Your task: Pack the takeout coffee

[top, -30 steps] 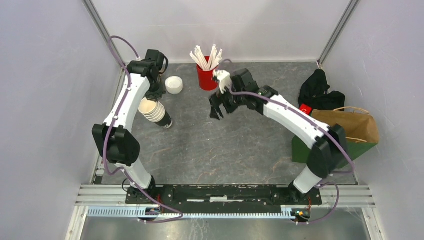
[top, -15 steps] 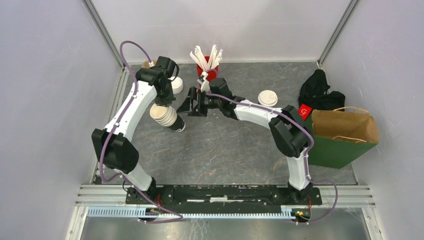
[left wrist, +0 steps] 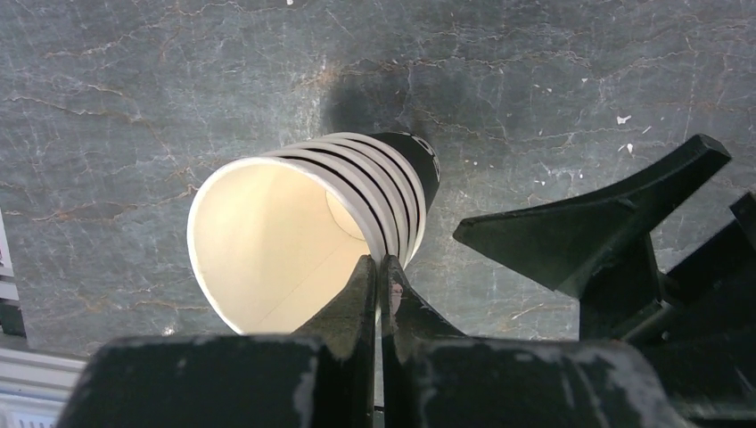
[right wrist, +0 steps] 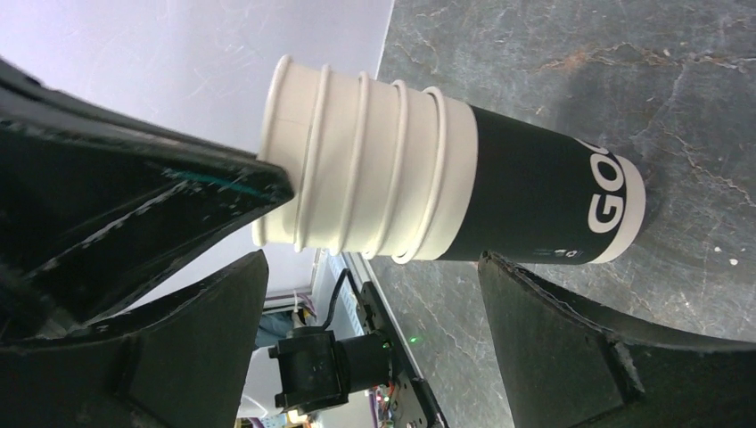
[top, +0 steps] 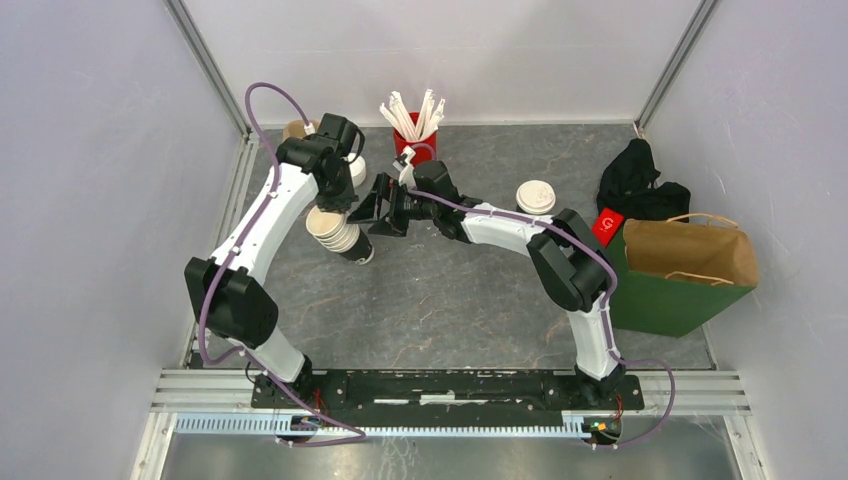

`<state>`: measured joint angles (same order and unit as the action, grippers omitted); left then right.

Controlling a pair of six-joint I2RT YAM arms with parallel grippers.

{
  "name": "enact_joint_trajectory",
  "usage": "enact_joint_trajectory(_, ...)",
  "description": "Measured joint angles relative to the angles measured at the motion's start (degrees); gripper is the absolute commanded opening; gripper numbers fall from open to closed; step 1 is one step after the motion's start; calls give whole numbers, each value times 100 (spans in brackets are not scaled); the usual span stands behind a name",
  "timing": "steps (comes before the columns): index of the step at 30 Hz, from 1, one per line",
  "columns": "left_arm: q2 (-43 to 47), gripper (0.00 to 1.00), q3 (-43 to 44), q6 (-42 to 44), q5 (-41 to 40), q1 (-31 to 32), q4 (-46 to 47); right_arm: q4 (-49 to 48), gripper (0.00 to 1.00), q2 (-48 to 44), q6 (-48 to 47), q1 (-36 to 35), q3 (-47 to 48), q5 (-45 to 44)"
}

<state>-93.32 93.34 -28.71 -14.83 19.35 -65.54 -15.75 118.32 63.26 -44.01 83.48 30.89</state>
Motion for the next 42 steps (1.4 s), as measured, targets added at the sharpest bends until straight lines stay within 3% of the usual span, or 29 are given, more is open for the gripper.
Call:
enact_joint_trajectory(17, -7, 2, 2, -11, 20, 107, 9, 11, 93, 332, 208, -2, 157, 11)
enact_joint_trajectory(27, -63, 2, 61, -11, -9, 160, -35, -688, 94, 332, 844, -7, -243, 50)
enact_joint_trajectory(42, -177, 2, 251, -13, -15, 179, -219, -168, 90, 297, 337, -2, -28, -11)
